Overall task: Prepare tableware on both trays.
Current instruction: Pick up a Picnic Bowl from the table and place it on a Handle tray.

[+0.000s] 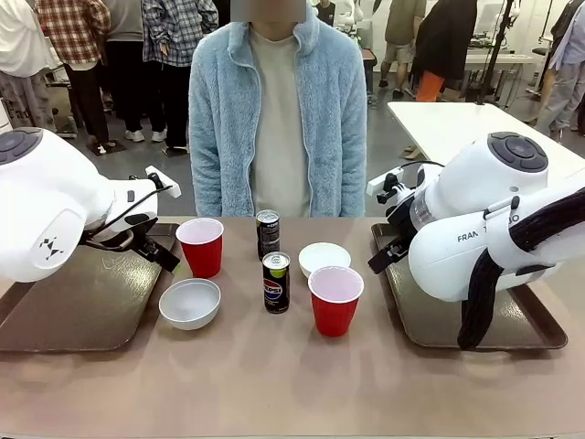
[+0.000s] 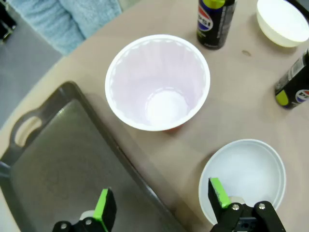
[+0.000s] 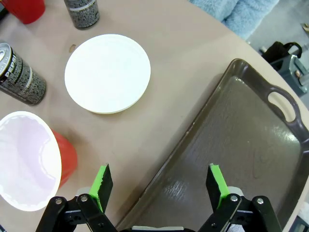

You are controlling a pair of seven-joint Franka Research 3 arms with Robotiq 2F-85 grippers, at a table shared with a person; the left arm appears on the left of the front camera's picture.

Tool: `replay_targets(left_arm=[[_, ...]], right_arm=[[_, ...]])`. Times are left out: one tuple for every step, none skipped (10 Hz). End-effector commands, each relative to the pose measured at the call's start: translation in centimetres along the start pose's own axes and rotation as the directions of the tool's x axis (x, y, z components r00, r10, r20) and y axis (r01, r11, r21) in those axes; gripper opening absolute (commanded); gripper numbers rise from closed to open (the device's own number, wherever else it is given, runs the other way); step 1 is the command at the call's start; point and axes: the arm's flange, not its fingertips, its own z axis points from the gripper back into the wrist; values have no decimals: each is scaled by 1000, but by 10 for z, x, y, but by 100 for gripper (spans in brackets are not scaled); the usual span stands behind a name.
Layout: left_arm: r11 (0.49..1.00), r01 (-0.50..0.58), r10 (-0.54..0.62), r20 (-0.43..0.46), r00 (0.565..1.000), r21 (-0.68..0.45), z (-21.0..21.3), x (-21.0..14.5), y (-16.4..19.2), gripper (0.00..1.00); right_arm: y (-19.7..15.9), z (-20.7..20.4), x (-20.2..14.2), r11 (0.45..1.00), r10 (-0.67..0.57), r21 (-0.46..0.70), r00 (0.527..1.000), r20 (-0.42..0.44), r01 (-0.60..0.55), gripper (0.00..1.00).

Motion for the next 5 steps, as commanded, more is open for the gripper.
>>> replay_targets(left_arm=[[1000, 0, 0, 0, 1000, 0, 0, 0, 0, 100], [1000, 0, 0, 0, 1000, 0, 0, 0, 0, 100], [1000, 0, 0, 0, 1000, 0, 0, 0, 0, 100], [1000, 0, 0, 0, 1000, 0, 0, 0, 0, 100], [996, 48, -48, 4, 999, -70, 21, -6, -7, 100]], right_arm=[[0, 0, 0, 1000, 0, 0, 1000, 0, 0, 100], [0, 0, 0, 1000, 0, 0, 1000, 0, 0, 100], [0, 0, 0, 1000, 0, 0, 1000, 0, 0, 100], [0, 0, 0, 1000, 0, 0, 1000, 0, 0, 100], [11, 22, -5, 999, -13, -41, 999, -37, 11, 100]])
